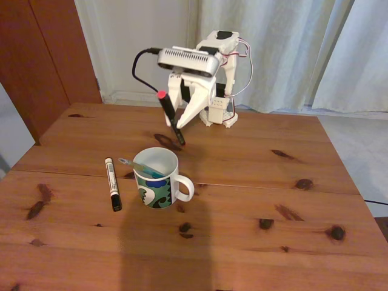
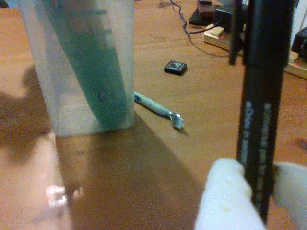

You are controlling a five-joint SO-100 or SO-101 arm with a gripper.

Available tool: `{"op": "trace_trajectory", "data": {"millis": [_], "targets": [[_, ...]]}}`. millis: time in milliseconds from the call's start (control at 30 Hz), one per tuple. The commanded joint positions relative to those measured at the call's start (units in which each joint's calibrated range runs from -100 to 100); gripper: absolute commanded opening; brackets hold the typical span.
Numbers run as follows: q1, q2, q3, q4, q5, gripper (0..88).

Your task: Clean up the desk and place the pens and markers into the cup

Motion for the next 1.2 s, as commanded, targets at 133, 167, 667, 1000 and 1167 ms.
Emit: {"op": "trace_trajectory", "data": {"millis": [133, 167, 667, 1000, 1167], "targets": [[1.1, 6.5, -1.5, -10.1, -0.4, 0.8], [1.1, 7.4, -1.5, -11.2, -0.4, 0.8], [5.9, 13.5, -0.6, -16.1, -0.4, 0.8], [8.5, 12.9, 4.4, -16.0, 0.0, 1.2], [8.1, 12.8, 7.7, -16.1, 0.1, 1.2]]}}
